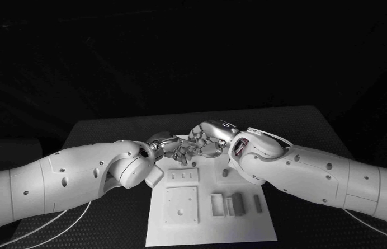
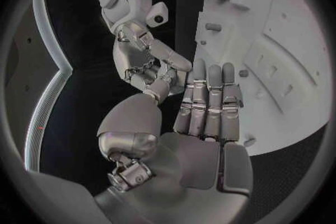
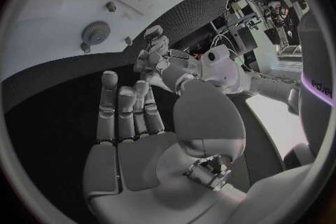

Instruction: Assemble the parts on the task board

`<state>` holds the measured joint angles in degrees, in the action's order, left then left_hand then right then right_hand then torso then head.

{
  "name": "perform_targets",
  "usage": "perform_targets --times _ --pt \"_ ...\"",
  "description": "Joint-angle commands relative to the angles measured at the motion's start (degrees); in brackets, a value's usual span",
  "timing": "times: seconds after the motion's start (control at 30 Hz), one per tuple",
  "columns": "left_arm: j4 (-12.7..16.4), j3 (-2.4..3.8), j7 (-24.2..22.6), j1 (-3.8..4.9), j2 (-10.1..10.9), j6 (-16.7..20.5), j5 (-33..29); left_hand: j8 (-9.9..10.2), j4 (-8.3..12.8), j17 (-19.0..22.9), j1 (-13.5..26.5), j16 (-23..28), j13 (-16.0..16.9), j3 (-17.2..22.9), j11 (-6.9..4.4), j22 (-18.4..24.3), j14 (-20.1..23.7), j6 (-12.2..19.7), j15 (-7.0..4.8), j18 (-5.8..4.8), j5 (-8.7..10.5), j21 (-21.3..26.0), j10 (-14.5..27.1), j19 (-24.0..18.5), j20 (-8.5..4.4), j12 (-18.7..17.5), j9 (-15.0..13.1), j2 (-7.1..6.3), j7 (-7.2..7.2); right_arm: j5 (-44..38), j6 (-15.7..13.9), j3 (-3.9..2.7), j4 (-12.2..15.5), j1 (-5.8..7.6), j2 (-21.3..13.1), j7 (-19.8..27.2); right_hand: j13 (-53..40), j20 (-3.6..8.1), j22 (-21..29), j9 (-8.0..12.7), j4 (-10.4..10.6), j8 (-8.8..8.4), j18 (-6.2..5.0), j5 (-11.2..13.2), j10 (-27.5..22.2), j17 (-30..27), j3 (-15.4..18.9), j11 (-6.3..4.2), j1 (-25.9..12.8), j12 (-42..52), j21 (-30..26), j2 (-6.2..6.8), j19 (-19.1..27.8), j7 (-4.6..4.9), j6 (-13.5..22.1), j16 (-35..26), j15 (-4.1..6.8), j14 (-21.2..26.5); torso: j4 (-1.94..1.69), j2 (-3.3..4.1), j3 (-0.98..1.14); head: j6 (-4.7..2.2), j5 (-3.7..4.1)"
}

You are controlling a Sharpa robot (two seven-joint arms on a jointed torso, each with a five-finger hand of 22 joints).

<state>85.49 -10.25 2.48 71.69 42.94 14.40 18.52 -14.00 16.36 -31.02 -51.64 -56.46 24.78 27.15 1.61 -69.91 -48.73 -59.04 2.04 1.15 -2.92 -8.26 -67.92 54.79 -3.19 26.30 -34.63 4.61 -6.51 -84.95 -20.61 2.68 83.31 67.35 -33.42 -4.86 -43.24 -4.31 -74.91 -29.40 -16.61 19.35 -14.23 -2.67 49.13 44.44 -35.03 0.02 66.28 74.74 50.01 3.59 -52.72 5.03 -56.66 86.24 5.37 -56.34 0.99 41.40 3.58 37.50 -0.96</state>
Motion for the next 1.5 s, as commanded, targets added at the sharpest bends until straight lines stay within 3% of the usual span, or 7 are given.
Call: perform_targets --times 0.03,0.57,0.73,1.2,1.3,1.43,1.5 --pt "0.3 0.14 -0.6 0.14 0.0 -1.0 1.0 -0.6 0.1 -0.1 -0.7 -0.3 0.2 0.5 -0.24 -0.1 -0.5 -1.0 0.06 -0.34 0.12 0.4 -0.9 0.3 -0.32 0.2 -0.3 0.00 0.21 -0.2 1.3 0.10 -0.3 -0.11 0.0 -0.6 -0.1 0.16 -1.1 -3.8 -0.1 3.86 -0.77 -0.2 0.3 0.0 -0.4 -0.13 0.1 0.2 0.3 -0.66 -0.1 0.82 -1.2 0.3 0.50 -0.1 0.00 0.03 0.00 0.06 0.02" --pt "0.0 0.14 -0.8 0.13 0.0 -0.4 2.8 -3.4 0.0 -0.4 -3.4 -0.8 2.5 1.1 -1.73 -0.8 -1.4 -3.8 -0.32 -0.42 0.09 0.2 -3.9 1.2 -0.69 2.2 -2.8 0.57 1.85 -0.1 2.1 0.10 -0.3 -0.11 -0.1 -0.7 -0.1 0.17 -1.1 -3.8 -0.1 3.86 -0.77 -0.2 0.3 0.0 -0.4 -0.13 0.1 0.2 0.3 -0.63 0.0 0.82 -1.2 0.3 0.51 -0.1 0.04 0.00 0.02 0.25 0.03" --pt "-0.1 0.14 -0.7 0.13 -0.1 -0.9 3.1 -5.6 0.2 -1.3 -2.0 -2.4 6.0 0.0 -2.46 -2.0 -1.7 -3.5 -1.01 -0.49 0.10 -0.3 -3.0 1.8 -1.39 5.7 -7.2 2.16 2.49 -0.1 2.1 0.10 -0.3 -0.11 -0.2 -0.7 -0.1 0.17 -1.1 -3.8 -0.1 3.85 -0.77 -0.2 0.3 0.0 -0.4 -0.13 0.1 0.2 0.3 -0.62 0.0 0.82 -1.2 0.3 0.51 -0.1 0.01 0.00 0.04 0.28 0.09" --pt "-0.2 0.15 -0.6 0.13 0.0 -1.1 3.3 -8.4 0.2 -2.6 1.1 -6.8 12.3 0.9 -4.18 -5.3 -2.3 -4.2 -2.56 -0.99 -2.34 -1.9 -1.5 2.9 -2.96 14.2 -17.6 2.76 4.07 1.3 2.1 0.11 -1.0 -0.12 -0.1 -0.8 -0.1 0.16 -1.1 -3.8 -0.1 3.77 -0.77 -0.2 0.2 0.0 -0.4 -0.10 -0.1 0.2 0.3 -0.50 0.1 0.86 -1.1 0.2 0.49 0.0 0.01 -0.01 0.02 0.38 0.07" --pt "-0.6 0.15 -0.2 0.13 0.0 -0.9 3.3 -8.4 0.2 -2.7 1.1 -7.1 12.6 1.1 -4.27 -5.6 -2.3 -4.3 -2.65 -1.02 -2.34 -2.0 -1.4 2.9 -3.05 14.8 -18.4 2.79 4.14 2.6 1.4 0.11 -1.1 -0.12 -0.3 -0.1 0.1 -0.16 -0.9 -2.7 0.2 1.21 -0.71 -0.2 -1.0 -0.2 -0.1 0.76 -1.3 -0.5 0.0 1.69 0.7 1.93 3.0 -0.2 -0.17 0.7 0.03 -0.02 0.01 0.36 0.00" --pt "-1.8 0.15 1.0 0.15 0.1 -1.0 4.6 -8.4 0.3 -2.8 1.2 -7.7 13.0 1.2 -4.44 -6.0 -2.3 -4.4 -2.81 -1.05 -2.37 -2.2 -1.3 3.1 -3.21 15.6 -19.6 2.80 4.26 5.5 0.0 0.12 -1.1 -0.12 -1.0 1.7 0.6 -1.11 -0.6 -0.4 1.3 -3.99 -0.15 0.0 -4.6 -0.7 1.6 4.13 -4.7 -2.3 -1.4 6.86 3.2 5.32 11.8 -1.5 -3.26 3.3 0.01 -0.06 0.06 0.40 -0.10" --pt "-2.5 0.15 2.0 0.20 0.0 -0.9 5.5 -8.4 0.3 -2.8 1.3 -8.1 13.2 1.2 -4.60 -6.2 -2.4 -4.5 -2.93 -1.08 -2.37 -2.4 -1.2 3.2 -3.32 16.2 -20.4 2.78 4.35 7.8 -1.3 0.12 -1.1 -0.12 -1.5 3.4 0.3 -1.45 -0.5 0.1 1.4 -4.83 0.00 -0.2 -6.0 -0.9 2.6 5.22 -5.4 -2.2 -2.1 7.78 4.6 6.48 13.5 -2.0 -4.50 4.7 0.05 -0.07 0.08 0.46 -0.17"
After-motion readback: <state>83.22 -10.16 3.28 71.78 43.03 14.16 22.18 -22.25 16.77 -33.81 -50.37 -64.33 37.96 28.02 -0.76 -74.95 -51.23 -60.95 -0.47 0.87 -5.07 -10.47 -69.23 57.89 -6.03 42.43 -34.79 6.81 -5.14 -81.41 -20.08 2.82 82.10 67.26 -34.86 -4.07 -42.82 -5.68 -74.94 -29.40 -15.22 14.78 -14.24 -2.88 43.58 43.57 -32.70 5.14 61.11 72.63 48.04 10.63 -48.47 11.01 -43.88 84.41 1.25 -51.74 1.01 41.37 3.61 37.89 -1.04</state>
